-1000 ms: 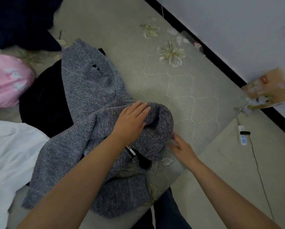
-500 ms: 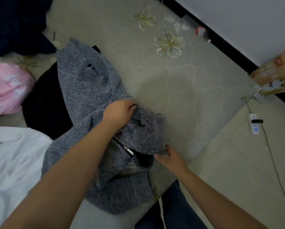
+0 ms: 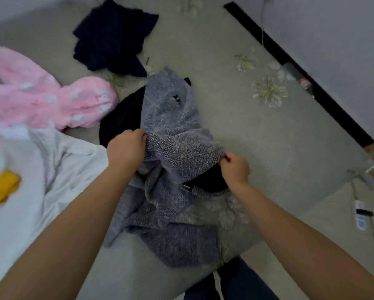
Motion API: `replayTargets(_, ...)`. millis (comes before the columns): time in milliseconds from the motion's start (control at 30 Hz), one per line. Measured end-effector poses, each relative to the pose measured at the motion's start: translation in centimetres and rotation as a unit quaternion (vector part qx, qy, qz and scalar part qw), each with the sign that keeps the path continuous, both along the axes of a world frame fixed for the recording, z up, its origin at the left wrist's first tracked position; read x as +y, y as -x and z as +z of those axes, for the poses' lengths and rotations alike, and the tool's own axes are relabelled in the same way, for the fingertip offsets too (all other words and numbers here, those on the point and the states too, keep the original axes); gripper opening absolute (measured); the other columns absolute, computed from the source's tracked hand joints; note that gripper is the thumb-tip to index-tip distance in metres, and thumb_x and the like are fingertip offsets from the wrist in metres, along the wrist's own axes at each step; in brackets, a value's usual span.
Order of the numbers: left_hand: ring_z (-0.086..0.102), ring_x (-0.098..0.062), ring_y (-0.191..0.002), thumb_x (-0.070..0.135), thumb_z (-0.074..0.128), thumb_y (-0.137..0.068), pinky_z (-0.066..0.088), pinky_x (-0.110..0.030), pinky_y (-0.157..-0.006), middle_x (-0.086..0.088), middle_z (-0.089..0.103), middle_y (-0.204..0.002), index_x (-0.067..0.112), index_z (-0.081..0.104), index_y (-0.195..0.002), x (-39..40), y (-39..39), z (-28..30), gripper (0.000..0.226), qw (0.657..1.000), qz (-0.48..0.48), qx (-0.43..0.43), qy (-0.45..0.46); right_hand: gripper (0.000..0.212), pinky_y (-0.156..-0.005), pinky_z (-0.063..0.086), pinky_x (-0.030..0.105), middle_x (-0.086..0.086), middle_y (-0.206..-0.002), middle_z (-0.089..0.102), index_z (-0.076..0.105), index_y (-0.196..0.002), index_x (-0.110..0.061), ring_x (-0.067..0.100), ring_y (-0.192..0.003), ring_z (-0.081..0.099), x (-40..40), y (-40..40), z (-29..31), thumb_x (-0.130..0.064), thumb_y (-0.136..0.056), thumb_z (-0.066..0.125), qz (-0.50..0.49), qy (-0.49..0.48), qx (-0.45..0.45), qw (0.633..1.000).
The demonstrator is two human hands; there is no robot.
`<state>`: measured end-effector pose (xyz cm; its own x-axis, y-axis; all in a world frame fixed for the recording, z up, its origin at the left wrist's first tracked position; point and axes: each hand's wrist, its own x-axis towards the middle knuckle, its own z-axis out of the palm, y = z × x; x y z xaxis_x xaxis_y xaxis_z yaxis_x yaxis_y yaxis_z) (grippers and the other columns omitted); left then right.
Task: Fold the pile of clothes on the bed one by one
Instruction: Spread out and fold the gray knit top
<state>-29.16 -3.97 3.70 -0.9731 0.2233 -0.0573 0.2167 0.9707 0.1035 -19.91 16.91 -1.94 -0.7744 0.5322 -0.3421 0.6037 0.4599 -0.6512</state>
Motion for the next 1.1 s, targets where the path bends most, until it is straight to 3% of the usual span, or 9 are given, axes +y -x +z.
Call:
replayTargets(167,0.060,-0.033,-0.094,0.016,0.041,-0.094,0.034,-0.031,-0.064,-0.015,0.063,-0.101,0.006,0.060,-0.100,-7.9,-1.7,6.8,0.022,0.989,0.103,-0.027,0.107,0.029,-0.087,0.025,0.034,0.011,-0.105,0.065,0.066,-0.108,-0.016,0.030,-0.105,0.048,-7.1,8.2,8.8,-0.016,-0.093,0.041,0.198,-0.165,0.115,0.959)
replayTargets(300,0.058,-0.025,-0.092,0.014,0.045,-0.089,0.039,-0.029,-0.064,-0.006,0.061,-0.102,0.013,0.061,-0.098,-15.8,-7.2,9.1,0.019,0.954,0.196,-0.143,0.177,0.028,-0.085,0.017,0.035,0.002,-0.102,0.066,0.066,-0.102,-0.017,0.025,-0.107,0.043,-17.7,10.3,13.6,-0.015,-0.093,0.039,0.401,-0.239,0.225,0.855)
replayTargets(467,0.056,-0.026,-0.093,0.011,0.043,-0.089,0.043,-0.031,-0.074,-0.010,0.059,-0.108,0.009,0.058,-0.095,-22.5,-16.3,4.2,0.016,0.899,0.307,-0.289,0.118,0.034,-0.104,0.012,0.042,-0.007,-0.140,0.044,0.054,-0.125,-0.025,0.015,-0.134,0.028,-26.6,7.3,10.8,-0.019,-0.095,0.040,0.612,-0.241,0.204,0.725)
replayTargets(567,0.056,-0.027,-0.104,0.009,0.039,-0.092,0.044,-0.031,-0.081,-0.013,0.058,-0.115,0.003,0.057,-0.107,-23.5,-20.7,-1.1,0.025,0.871,0.365,-0.327,0.044,0.026,-0.102,0.014,0.039,-0.003,-0.127,0.057,0.064,-0.113,-0.018,0.017,-0.128,0.040,-25.6,3.5,6.0,-0.017,-0.091,0.049,0.616,-0.211,0.197,0.733)
replayTargets(633,0.056,-0.027,-0.104,0.010,0.040,-0.092,0.044,-0.031,-0.082,-0.012,0.059,-0.114,0.004,0.057,-0.107,-23.6,-22.4,-4.1,0.024,0.859,0.402,-0.316,-0.001,0.016,-0.094,0.028,0.045,0.005,-0.107,0.067,0.070,-0.096,-0.010,0.026,-0.111,0.056,-23.4,1.3,3.1,-0.013,-0.082,0.062,0.573,-0.216,0.221,0.759)
replayTargets(767,0.057,-0.031,-0.098,0.015,0.044,-0.090,0.045,-0.036,-0.079,-0.018,0.061,-0.106,0.000,0.057,-0.098,-23.8,-24.3,-8.6,0.021,0.826,0.467,-0.298,-0.106,0.044,-0.098,0.025,0.039,0.000,-0.125,0.057,0.057,-0.122,-0.018,0.021,-0.123,0.042,-21.1,-0.8,-1.8,-0.044,-0.088,0.054,0.548,-0.257,0.017,0.796)
replayTargets(867,0.055,-0.033,-0.096,0.011,0.047,-0.086,0.037,-0.032,-0.070,-0.018,0.058,-0.097,0.004,0.051,-0.087,-23.6,-24.8,-10.7,0.008,0.795,0.496,-0.288,-0.198,0.057,-0.100,0.022,0.039,0.000,-0.131,0.053,0.050,-0.129,-0.019,0.019,-0.126,0.037,-22.6,-1.2,-3.0,-0.055,-0.085,0.050,0.545,-0.243,0.015,0.803)
replayTargets(1000,0.046,-0.024,-0.081,0.011,0.042,-0.090,0.030,-0.028,-0.067,-0.005,0.044,-0.067,0.008,0.043,-0.067,-24.0,-24.8,-11.5,0.024,0.742,0.542,-0.266,-0.290,0.073,-0.097,0.023,0.039,0.001,-0.134,0.047,0.044,-0.132,-0.018,0.022,-0.124,0.037,-27.3,-1.4,-3.3,-0.066,-0.077,0.051,0.573,-0.283,0.069,0.766)
replayTargets(1100,0.046,-0.020,-0.080,0.013,0.043,-0.091,0.031,-0.029,-0.067,-0.009,0.051,-0.077,0.007,0.052,-0.075,-24.3,-24.6,-10.7,0.020,0.697,0.573,-0.236,-0.362,0.081,-0.103,0.023,0.045,0.006,-0.136,0.041,0.036,-0.134,-0.015,0.024,-0.126,0.034,-29.8,-1.4,-3.1,-0.066,-0.074,0.055,0.621,-0.351,0.032,0.700)
